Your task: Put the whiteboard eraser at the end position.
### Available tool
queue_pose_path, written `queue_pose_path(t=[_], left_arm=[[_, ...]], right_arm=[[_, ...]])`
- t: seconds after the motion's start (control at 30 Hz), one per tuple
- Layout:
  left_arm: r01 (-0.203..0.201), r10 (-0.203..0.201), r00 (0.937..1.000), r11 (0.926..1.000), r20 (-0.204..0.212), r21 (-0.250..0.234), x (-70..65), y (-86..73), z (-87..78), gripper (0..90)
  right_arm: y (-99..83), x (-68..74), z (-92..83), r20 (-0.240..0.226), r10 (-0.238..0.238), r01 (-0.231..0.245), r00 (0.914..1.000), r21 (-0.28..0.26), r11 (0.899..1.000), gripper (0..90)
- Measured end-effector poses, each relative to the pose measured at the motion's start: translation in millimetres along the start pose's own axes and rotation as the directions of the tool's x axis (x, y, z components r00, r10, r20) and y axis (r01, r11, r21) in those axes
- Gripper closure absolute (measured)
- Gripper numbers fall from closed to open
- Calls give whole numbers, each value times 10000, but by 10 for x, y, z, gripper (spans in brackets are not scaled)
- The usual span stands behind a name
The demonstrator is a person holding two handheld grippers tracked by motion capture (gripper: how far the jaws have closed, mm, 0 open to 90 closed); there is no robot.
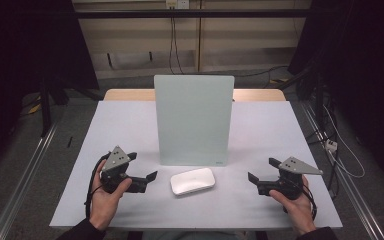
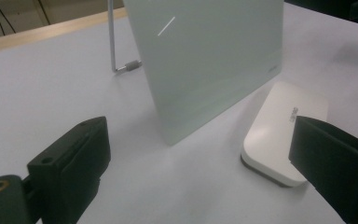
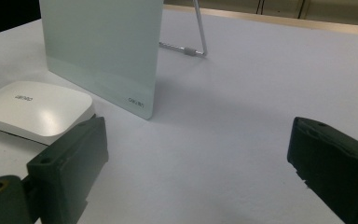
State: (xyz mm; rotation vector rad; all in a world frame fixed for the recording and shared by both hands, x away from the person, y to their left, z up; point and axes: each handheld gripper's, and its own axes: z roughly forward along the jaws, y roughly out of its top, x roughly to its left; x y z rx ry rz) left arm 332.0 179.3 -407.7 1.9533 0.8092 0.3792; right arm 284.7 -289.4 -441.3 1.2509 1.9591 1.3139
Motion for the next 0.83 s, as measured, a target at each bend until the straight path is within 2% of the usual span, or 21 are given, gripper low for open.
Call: queue_pose_path(t=[0.1, 0.17, 0.27, 0.33, 0.47, 0.6, 0.67, 0.73, 0.83], left_arm=[[66, -65, 9999, 9999, -125, 84, 22, -74, 4, 52], [-75, 79, 9996, 9999, -272, 130, 35, -124, 14, 52], [-32, 36, 9998, 9998, -217, 191, 41, -163, 15, 52], [-278, 285, 9987, 9995, -419, 162, 26, -184, 10, 51], [-131, 128, 9990, 9999, -439, -68, 23, -233, -33, 50], [184, -199, 9980, 9995, -601, -243, 66, -265, -53, 50], [321, -336, 9979, 9991, -547, -288, 75, -267, -51, 47], [376, -396, 9976, 9986, -561, -363, 69, -264, -52, 47], [247, -266, 9982, 9990, -537, -365, 73, -253, -55, 47]], right_arm=[[0, 1, 0, 21, -19, 19, 10000, -6, 10000, 50], [-1, 0, -2, 39, -2, 2, 10000, 4, 10000, 51], [-1, -1, -4, 62, 3, -3, 10000, 14, 10000, 51], [-2, -3, -4, 79, 18, -18, 10000, 16, 10000, 51], [-2, -2, -12, 86, -25, 25, 10000, 5, 10000, 51], [-3, -8, -16, 118, 3, -3, 9999, 13, 10000, 52], [-4, -11, -14, 137, 30, -31, 9999, 26, 10000, 52], [-4, -11, -10, 154, 41, -41, 9999, 27, 10000, 52], [-4, -11, -11, 167, 27, -28, 9999, 32, 10000, 52]])
